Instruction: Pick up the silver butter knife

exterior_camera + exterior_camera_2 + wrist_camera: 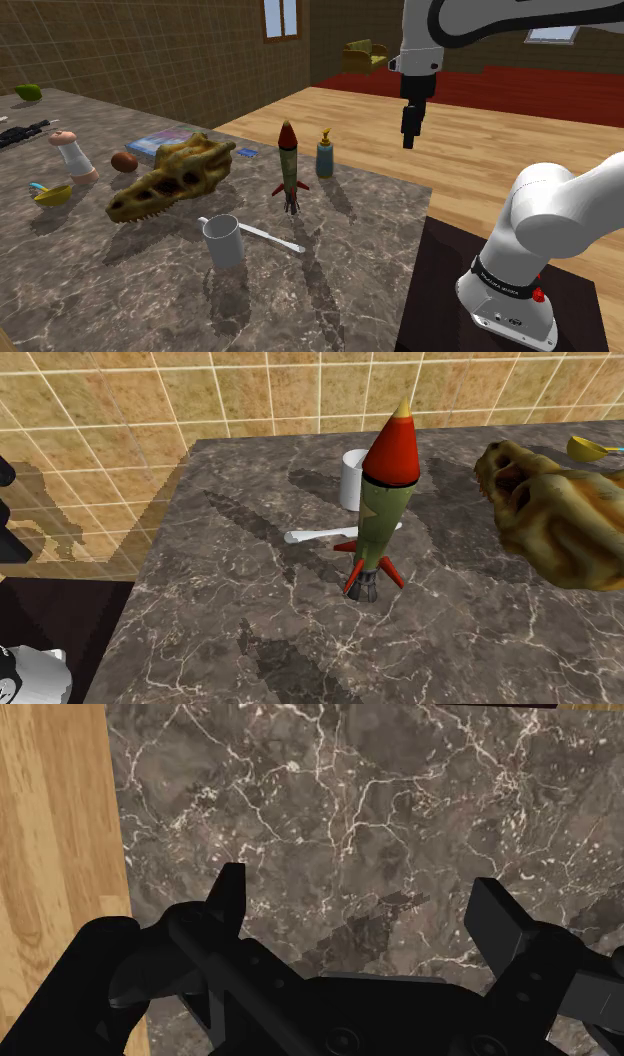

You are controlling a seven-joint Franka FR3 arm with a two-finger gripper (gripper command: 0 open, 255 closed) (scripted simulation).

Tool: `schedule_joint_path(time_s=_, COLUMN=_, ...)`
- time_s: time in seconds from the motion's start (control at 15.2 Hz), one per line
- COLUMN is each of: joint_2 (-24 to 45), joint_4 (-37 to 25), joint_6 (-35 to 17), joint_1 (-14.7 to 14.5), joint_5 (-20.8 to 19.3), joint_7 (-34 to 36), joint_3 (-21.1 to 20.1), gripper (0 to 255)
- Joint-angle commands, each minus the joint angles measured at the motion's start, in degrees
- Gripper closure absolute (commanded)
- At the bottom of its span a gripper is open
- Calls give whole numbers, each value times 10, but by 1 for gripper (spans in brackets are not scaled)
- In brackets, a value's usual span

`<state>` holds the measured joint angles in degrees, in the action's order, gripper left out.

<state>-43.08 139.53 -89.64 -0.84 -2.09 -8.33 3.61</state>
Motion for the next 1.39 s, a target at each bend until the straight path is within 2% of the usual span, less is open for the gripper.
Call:
schedule_joint_path(time_s=0.0, joint_2=0, joint_4=0, joint_6=0, joint_1=0, joint_5=0, joint_7=0, joint_3=0, gripper=0)
schedule_joint_path(time_s=0.73, joint_2=136, joint_4=12, joint_6=-188, joint_1=-48, joint_5=52, joint_7=92, joint_3=-90, gripper=0)
schedule_joint_path(time_s=1.32, joint_2=295, joint_4=-48, joint_6=-320, joint_1=-71, joint_5=44, joint_7=174, joint_3=-159, gripper=0)
